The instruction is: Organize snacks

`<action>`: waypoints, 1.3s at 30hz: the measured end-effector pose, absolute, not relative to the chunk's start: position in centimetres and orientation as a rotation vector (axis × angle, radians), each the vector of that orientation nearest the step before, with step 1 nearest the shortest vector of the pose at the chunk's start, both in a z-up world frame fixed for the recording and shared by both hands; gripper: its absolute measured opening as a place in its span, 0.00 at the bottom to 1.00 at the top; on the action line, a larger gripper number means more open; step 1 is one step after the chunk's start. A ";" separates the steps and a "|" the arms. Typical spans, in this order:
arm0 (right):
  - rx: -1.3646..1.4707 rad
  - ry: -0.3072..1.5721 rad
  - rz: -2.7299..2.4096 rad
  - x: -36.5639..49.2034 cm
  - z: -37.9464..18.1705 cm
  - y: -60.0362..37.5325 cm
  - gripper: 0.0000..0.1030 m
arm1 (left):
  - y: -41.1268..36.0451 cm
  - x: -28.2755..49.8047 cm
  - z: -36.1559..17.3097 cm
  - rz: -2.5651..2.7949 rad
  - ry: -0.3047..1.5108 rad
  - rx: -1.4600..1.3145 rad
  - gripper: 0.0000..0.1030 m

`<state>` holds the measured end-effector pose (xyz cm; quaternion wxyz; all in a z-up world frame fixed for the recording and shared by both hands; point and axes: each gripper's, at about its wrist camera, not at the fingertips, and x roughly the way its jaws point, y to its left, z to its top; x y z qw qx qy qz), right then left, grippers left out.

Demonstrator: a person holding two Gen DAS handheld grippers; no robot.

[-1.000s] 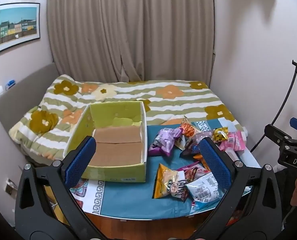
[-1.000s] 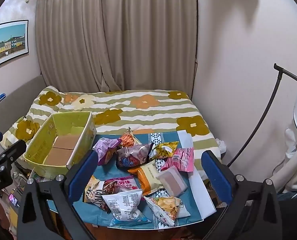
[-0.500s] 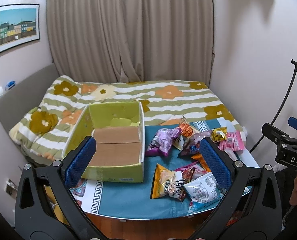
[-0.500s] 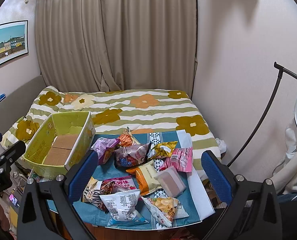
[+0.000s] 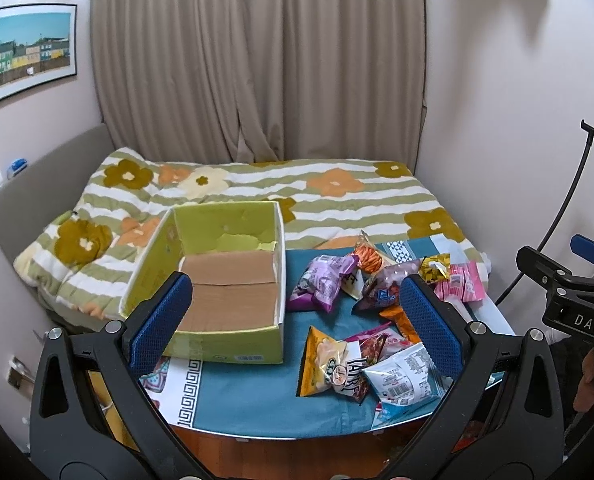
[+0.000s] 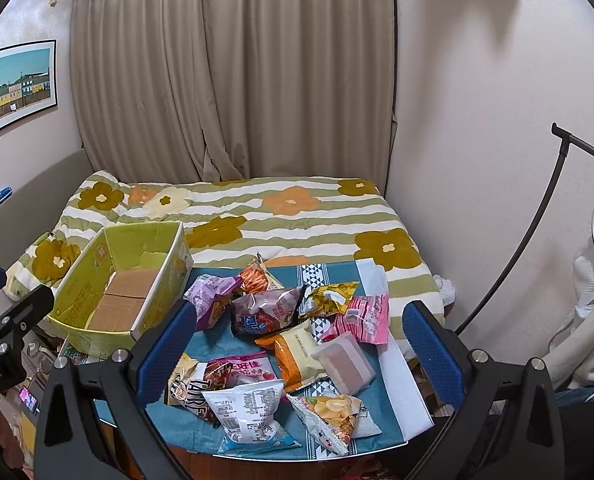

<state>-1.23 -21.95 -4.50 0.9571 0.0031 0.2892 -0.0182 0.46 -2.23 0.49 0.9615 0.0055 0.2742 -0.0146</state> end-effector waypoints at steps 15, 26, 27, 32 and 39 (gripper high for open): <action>0.006 0.590 -0.035 -1.2 -4.5 -22.1 1.00 | -2.3 0.4 0.5 -0.030 0.559 0.011 1.00; 0.006 0.590 -0.035 -1.2 -4.3 -22.1 1.00 | -2.3 0.5 0.5 -0.030 0.559 0.011 1.00; 0.005 0.590 -0.034 -1.2 -4.3 -22.1 1.00 | -2.3 0.5 0.5 -0.030 0.559 0.011 1.00; 0.004 0.589 -0.036 -1.2 -4.3 -22.1 1.00 | -2.3 0.5 0.5 -0.030 0.559 0.009 1.00; 0.005 0.589 -0.035 -1.2 -4.3 -22.1 1.00 | -2.4 0.5 0.3 -0.033 0.560 0.008 1.00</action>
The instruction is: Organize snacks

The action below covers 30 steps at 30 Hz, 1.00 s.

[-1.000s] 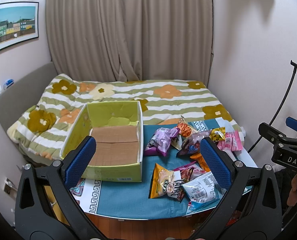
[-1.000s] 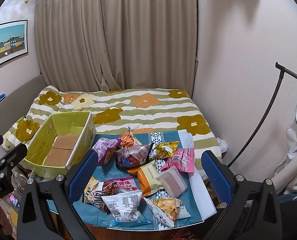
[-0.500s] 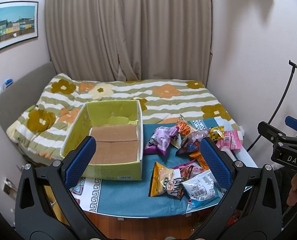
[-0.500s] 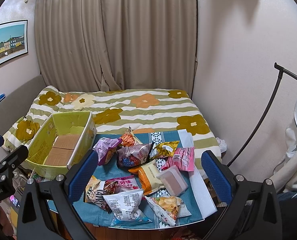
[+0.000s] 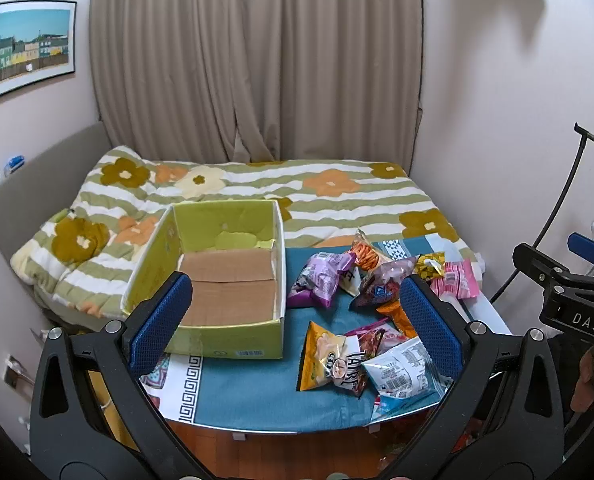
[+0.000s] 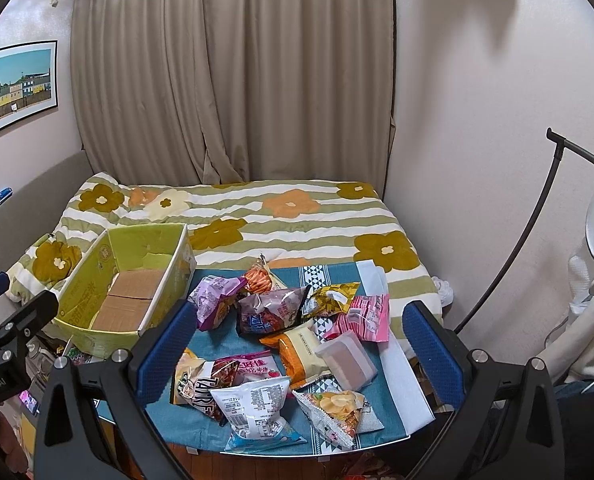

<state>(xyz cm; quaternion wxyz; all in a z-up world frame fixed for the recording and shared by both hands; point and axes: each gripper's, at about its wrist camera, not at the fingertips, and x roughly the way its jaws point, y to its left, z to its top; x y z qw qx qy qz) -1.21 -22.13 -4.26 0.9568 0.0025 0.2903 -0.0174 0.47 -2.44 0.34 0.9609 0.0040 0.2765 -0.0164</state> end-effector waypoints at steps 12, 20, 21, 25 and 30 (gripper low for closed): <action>0.003 0.587 -0.036 -1.2 -4.2 -22.1 1.00 | -2.4 0.4 0.3 -0.032 0.561 0.005 1.00; 0.011 0.593 -0.047 -1.2 -4.2 -22.4 1.00 | -2.8 0.6 0.5 -0.043 0.586 0.007 1.00; 0.015 0.596 -0.051 -1.2 -4.2 -22.6 1.00 | -3.0 0.8 0.3 -0.050 0.599 0.005 1.00; 0.020 0.621 -0.085 -1.2 -4.3 -23.2 1.00 | -3.1 2.0 -1.2 -0.099 0.671 -0.028 1.00; 0.013 0.657 -0.113 -1.6 -5.9 -25.0 1.00 | -3.9 2.4 -4.8 -0.142 0.751 -0.062 1.00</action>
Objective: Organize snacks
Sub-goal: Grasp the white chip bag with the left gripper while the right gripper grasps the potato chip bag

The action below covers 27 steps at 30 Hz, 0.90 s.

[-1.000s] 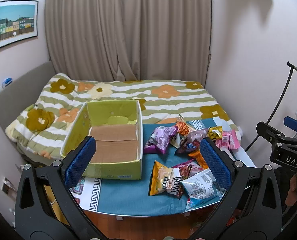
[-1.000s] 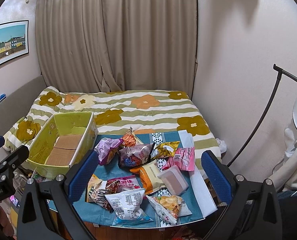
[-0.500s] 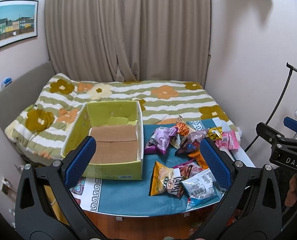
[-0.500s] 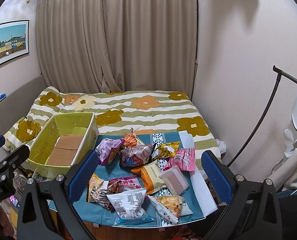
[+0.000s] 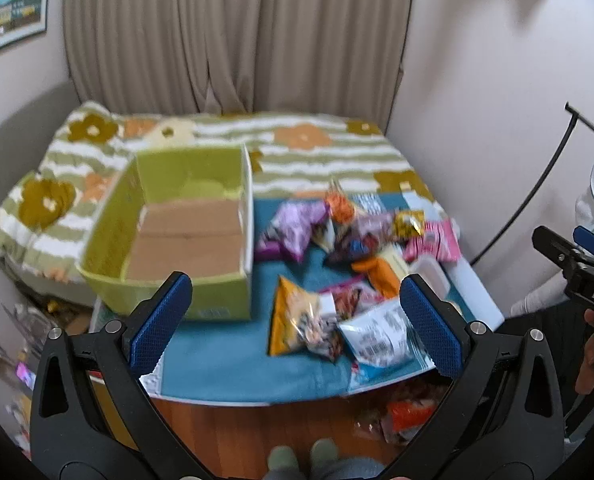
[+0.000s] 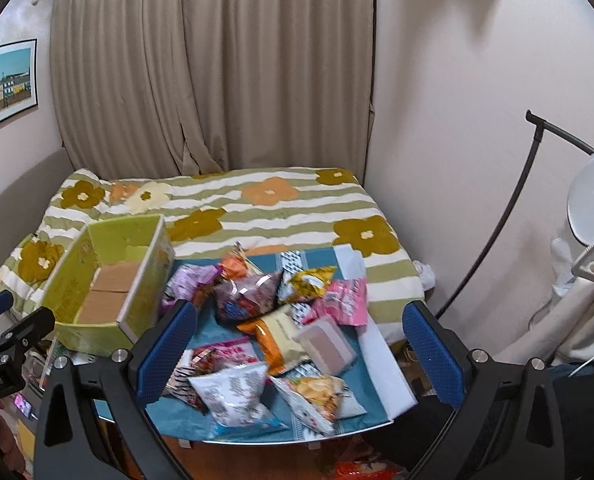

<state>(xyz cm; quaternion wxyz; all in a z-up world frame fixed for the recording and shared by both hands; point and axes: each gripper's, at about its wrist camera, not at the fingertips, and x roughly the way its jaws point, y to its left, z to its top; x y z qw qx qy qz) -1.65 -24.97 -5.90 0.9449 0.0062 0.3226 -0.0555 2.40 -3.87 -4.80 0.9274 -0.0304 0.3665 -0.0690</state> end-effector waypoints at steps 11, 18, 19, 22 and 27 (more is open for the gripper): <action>0.018 0.817 0.052 -0.8 -14.6 -30.4 1.00 | -8.9 3.0 -13.5 -0.136 0.936 -0.151 1.00; -0.108 0.903 0.250 0.8 -21.8 -31.1 1.00 | -12.8 4.1 -19.1 -0.107 1.026 -0.204 1.00; -0.113 0.906 0.271 0.8 -22.5 -31.2 1.00 | -13.2 4.3 -19.6 -0.102 1.030 -0.207 1.00; -0.131 0.923 0.326 1.5 -24.3 -31.2 1.00 | -14.4 5.0 -21.0 -0.086 1.044 -0.221 0.99; -0.175 0.934 0.376 2.8 -26.5 -30.9 1.00 | -15.7 6.0 -22.9 -0.070 1.076 -0.217 0.94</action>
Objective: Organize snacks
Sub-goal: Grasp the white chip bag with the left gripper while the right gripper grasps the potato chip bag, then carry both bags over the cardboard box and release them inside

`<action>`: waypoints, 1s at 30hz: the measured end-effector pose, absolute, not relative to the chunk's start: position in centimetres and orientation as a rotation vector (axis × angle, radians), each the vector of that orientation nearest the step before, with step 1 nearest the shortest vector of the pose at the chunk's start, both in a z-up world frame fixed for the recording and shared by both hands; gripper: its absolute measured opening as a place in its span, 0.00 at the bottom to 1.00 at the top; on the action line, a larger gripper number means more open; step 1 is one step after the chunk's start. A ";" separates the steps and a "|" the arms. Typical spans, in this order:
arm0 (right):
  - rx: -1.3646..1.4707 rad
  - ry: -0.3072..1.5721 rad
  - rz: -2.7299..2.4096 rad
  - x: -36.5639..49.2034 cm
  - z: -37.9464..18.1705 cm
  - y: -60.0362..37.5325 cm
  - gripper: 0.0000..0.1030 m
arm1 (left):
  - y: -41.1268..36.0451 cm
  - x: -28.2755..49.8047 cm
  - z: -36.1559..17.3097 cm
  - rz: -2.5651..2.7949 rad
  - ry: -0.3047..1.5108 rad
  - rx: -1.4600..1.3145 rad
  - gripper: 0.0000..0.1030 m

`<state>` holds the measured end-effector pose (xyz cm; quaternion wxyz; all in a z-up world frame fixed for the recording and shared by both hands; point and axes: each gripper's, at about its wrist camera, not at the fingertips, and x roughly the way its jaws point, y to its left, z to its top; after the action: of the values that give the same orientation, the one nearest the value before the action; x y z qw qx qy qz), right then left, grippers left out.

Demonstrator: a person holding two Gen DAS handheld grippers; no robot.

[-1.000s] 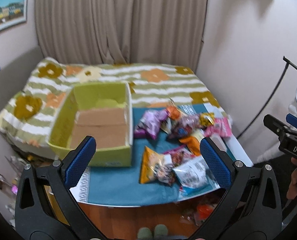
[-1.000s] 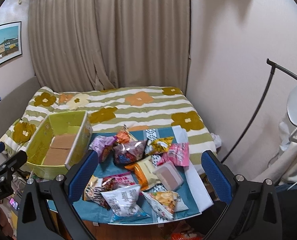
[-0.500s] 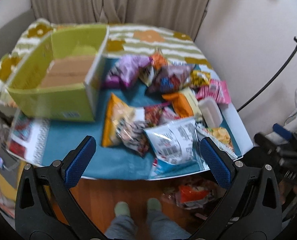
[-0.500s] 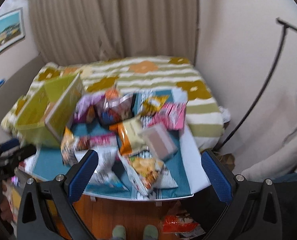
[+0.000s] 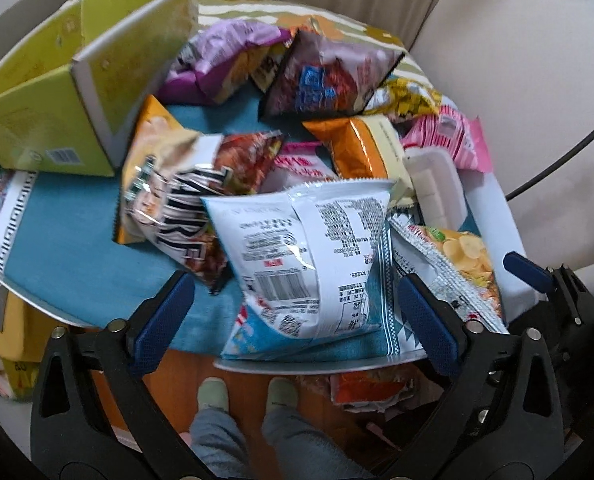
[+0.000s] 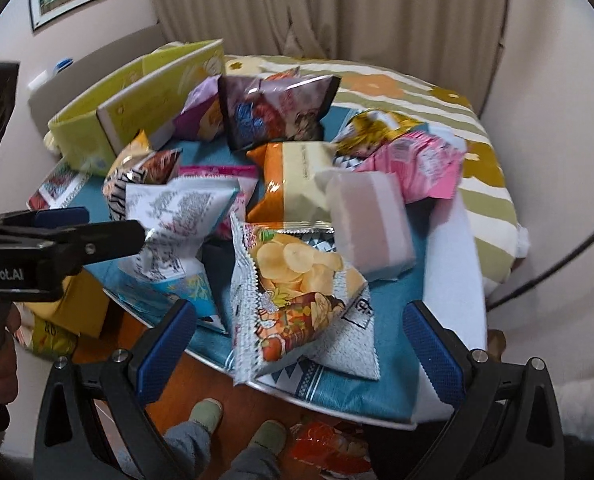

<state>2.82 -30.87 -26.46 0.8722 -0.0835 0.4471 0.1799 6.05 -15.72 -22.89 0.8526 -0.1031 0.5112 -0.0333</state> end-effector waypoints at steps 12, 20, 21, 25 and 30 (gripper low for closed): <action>-0.201 0.955 0.430 4.9 -29.0 -30.9 1.00 | -16.1 6.9 -25.6 -0.060 1.140 -0.254 0.65; -0.146 0.964 0.462 5.3 -30.1 -30.9 0.96 | -16.6 6.8 -25.6 -0.075 1.127 -0.209 0.60; -0.145 0.969 0.470 5.3 -30.2 -30.8 0.93 | -16.6 6.8 -25.6 -0.075 1.128 -0.209 0.60; -0.153 0.981 0.481 5.3 -30.5 -30.6 0.70 | -16.5 6.8 -25.6 -0.077 1.130 -0.210 0.57; -0.152 0.974 0.478 5.1 -29.8 -30.5 0.61 | -16.5 6.5 -24.8 -0.084 1.121 -0.214 0.56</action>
<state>5.06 -30.48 -29.82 0.8537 -0.0724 0.4629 0.2272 6.52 -16.51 -24.84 0.8406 -0.1014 0.5305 -0.0397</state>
